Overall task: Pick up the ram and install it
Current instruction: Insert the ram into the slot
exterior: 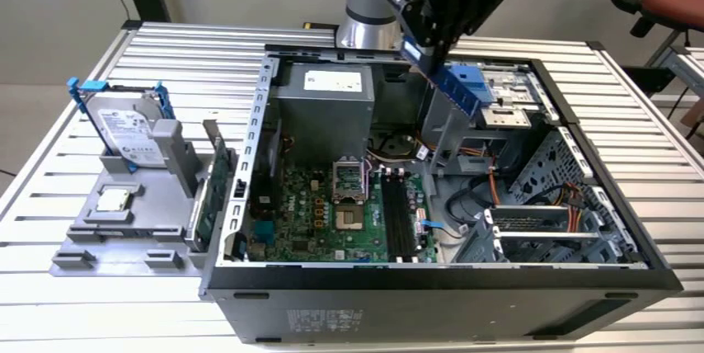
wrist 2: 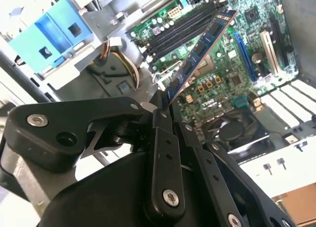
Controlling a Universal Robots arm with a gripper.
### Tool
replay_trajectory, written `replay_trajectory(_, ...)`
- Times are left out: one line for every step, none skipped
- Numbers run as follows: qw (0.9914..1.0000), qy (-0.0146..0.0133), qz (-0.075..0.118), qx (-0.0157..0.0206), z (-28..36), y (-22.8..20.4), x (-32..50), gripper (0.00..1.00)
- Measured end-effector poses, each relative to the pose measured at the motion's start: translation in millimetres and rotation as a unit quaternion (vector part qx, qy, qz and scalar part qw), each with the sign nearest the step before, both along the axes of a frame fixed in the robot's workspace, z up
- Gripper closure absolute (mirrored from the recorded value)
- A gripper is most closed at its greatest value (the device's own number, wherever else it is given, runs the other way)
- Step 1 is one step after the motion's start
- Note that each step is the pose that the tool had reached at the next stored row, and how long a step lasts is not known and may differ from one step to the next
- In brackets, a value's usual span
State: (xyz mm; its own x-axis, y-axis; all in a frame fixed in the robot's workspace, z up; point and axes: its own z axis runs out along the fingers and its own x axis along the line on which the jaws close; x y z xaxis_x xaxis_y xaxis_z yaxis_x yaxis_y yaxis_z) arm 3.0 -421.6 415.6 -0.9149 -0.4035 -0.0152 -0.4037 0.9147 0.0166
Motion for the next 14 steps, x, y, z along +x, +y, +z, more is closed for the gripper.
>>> replay_trajectory(0.99997, 0.0000, -0.008, 0.0000, 0.0, 0.0, 0.0, 1.00)
replay_trajectory(0.99987, 0.0000, -0.016, 0.0000, 0.0, 0.0, 0.0, 1.00)
replay_trajectory(0.99970, 0.0000, -0.025, 0.0001, -0.1, 0.0, 0.0, 1.00)
replay_trajectory(0.99947, 0.0000, -0.032, 0.0001, 0.0, 0.0, 0.0, 1.00)
replay_trajectory(0.99915, 0.0000, -0.041, 0.0000, 0.0, 0.0, 0.0, 1.00)
replay_trajectory(0.99881, 0.0000, -0.049, 0.0000, 0.0, 0.0, 0.0, 1.00)
replay_trajectory(0.99838, 0.0000, -0.057, 0.0001, -0.1, 0.0, 0.0, 1.00)
replay_trajectory(0.99790, 0.0000, -0.065, 0.0001, -0.1, 0.0, 0.0, 1.00)
replay_trajectory(0.99737, 0.0000, -0.072, 0.0000, 0.0, 0.0, 0.0, 1.00)
replay_trajectory(0.99680, 0.0000, -0.080, 0.0000, 0.0, 0.0, 0.0, 1.00)
replay_trajectory(0.99622, 0.0000, -0.087, 0.0000, 0.0, 0.0, 0.0, 1.00)
replay_trajectory(0.99561, 0.0000, -0.094, 0.0000, 0.0, 0.0, 0.0, 1.00)
replay_trajectory(0.99498, 0.0000, -0.100, 0.0000, 0.0, 0.0, 0.0, 1.00)
replay_trajectory(0.99432, 0.0000, -0.106, 0.0000, 0.0, 0.0, 0.1, 1.00)
